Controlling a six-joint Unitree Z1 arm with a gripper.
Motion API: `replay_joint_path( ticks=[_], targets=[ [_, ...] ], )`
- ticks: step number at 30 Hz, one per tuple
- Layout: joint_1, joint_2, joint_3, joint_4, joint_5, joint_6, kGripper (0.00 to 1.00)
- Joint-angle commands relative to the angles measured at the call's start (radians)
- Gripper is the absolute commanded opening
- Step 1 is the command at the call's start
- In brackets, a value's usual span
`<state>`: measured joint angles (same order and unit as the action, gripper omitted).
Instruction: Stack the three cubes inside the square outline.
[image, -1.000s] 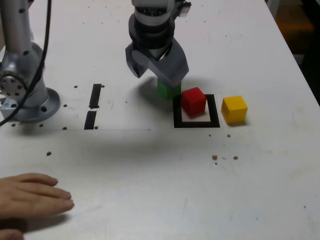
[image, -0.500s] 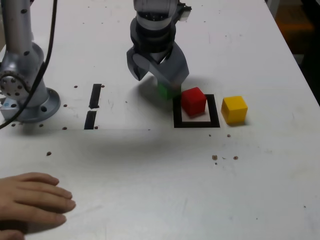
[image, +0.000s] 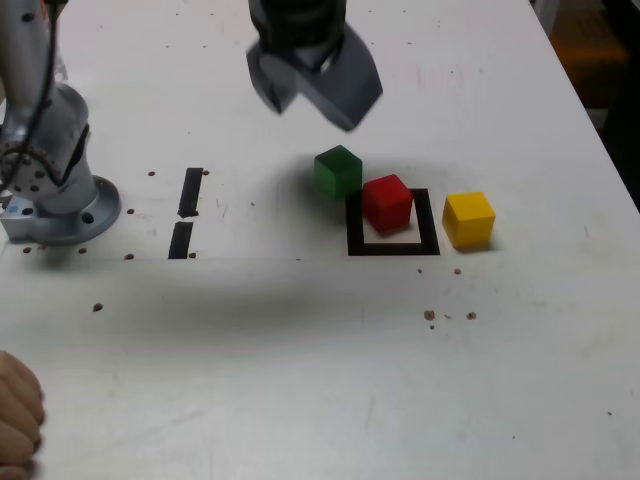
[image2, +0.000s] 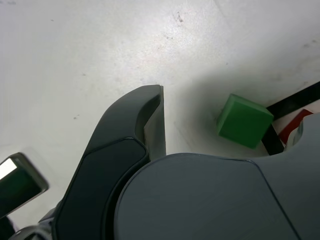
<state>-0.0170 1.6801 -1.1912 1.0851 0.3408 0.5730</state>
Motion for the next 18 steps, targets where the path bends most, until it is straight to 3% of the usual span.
replay_joint_path(
  ticks=[1,3,6,12,18],
  targets=[
    [-0.021,-0.016,-0.046,0.040,0.006,0.000,0.96],
    [-0.052,-0.022,-0.108,0.086,0.005,0.002,0.96],
    [-0.130,-0.013,-0.234,0.139,-0.025,0.015,0.96],
    [-0.222,0.077,-0.388,0.163,-0.138,0.054,0.96],
    [-0.245,0.166,-0.461,0.175,-0.185,0.071,0.96]
  ],
)
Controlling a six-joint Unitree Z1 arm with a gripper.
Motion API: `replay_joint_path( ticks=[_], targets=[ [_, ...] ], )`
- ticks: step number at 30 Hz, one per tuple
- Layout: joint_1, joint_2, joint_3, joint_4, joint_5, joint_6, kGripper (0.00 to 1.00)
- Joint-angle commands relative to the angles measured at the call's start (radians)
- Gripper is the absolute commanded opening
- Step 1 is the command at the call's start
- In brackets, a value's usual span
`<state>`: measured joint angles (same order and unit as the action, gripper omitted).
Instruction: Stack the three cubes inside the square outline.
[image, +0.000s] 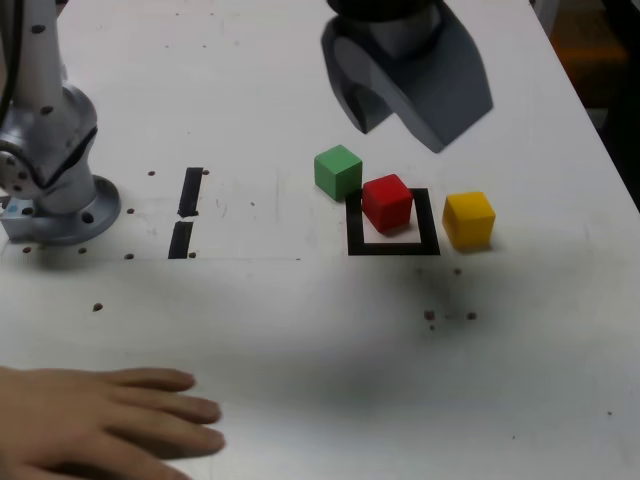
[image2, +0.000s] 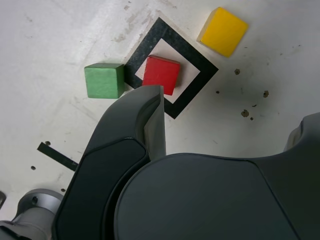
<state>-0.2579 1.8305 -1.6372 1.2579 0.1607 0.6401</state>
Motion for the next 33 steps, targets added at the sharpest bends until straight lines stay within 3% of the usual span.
replay_joint_path(
  ticks=[1,19,33],
  targets=[
    [-0.004,0.028,-0.023,0.003,-0.008,0.006,0.96],
    [0.033,0.200,-0.058,-0.054,-0.021,0.047,0.96],
    [0.071,0.275,-0.096,-0.089,-0.026,0.074,0.96]
  ],
)
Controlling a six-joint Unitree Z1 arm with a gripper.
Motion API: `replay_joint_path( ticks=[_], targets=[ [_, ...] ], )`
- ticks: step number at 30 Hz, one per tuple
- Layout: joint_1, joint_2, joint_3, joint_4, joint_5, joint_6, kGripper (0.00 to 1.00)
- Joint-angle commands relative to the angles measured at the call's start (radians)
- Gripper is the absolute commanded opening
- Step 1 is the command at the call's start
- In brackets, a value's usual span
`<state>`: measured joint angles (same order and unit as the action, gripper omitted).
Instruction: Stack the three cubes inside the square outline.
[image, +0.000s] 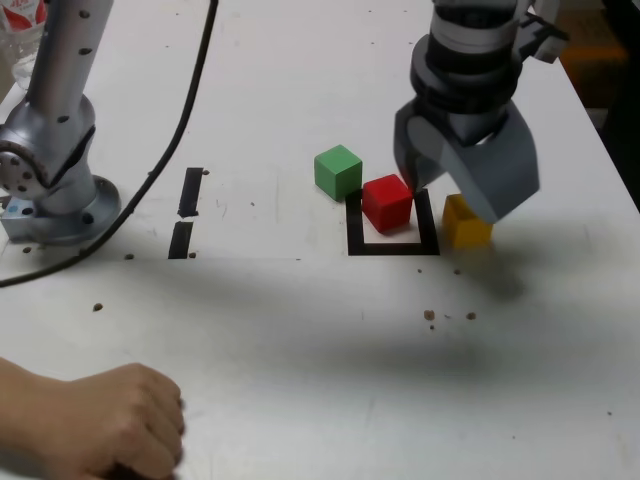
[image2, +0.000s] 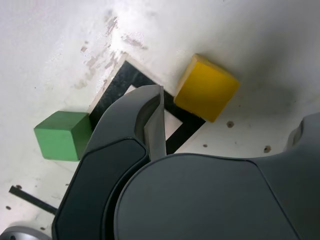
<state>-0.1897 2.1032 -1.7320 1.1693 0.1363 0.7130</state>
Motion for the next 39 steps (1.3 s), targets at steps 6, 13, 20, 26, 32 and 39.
replay_joint_path(
  ticks=[6,13,20,26,32,39],
  targets=[
    [0.018,0.024,-0.010,-0.016,-0.004,0.002,0.96],
    [0.030,0.039,-0.009,-0.029,-0.004,0.002,0.96],
    [0.035,0.060,0.004,-0.044,-0.015,0.000,0.93],
    [0.035,0.064,0.027,-0.074,-0.029,-0.005,0.88],
    [0.035,0.067,0.062,-0.120,-0.041,-0.027,0.74],
    [0.035,0.059,0.101,-0.210,-0.058,-0.057,0.40]
  ],
)
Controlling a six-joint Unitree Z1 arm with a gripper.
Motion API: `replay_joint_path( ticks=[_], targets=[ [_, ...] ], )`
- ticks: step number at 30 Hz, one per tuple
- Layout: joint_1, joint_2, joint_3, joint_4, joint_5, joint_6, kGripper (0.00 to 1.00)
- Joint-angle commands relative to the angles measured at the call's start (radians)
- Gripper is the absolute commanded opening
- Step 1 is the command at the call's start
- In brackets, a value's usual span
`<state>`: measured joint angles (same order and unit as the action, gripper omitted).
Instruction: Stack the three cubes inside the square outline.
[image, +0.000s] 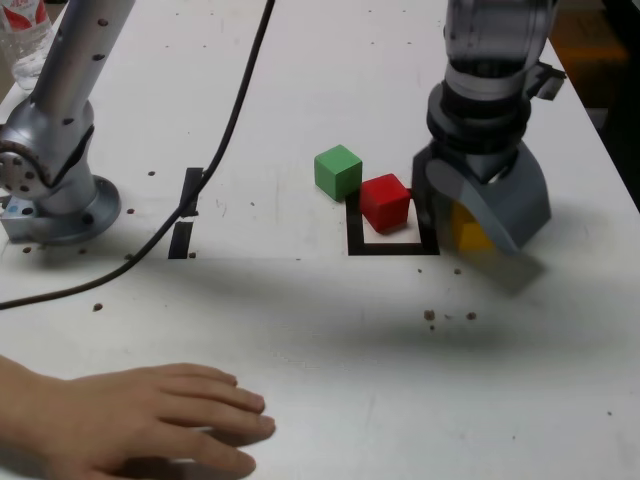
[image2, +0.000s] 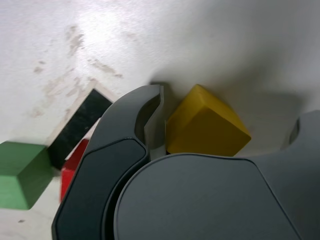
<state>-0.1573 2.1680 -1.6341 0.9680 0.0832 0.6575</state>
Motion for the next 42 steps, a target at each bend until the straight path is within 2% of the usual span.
replay_joint_path(
  ticks=[1,7,11,21,28,36,42],
  targets=[
    [0.002,-0.006,0.007,-0.019,-0.009,-0.002,0.38],
    [0.002,-0.010,0.018,-0.084,-0.047,-0.002,0.20],
    [0.002,-0.017,0.015,-0.091,-0.054,-0.001,0.14],
    [-0.009,-0.042,0.021,-0.094,-0.060,-0.001,0.12],
    [-0.018,-0.107,0.040,-0.083,-0.061,-0.001,0.11],
    [-0.014,-0.229,0.097,-0.001,-0.047,-0.001,0.10],
    [-0.012,-0.282,0.108,0.073,-0.010,-0.012,0.10]
  ],
)
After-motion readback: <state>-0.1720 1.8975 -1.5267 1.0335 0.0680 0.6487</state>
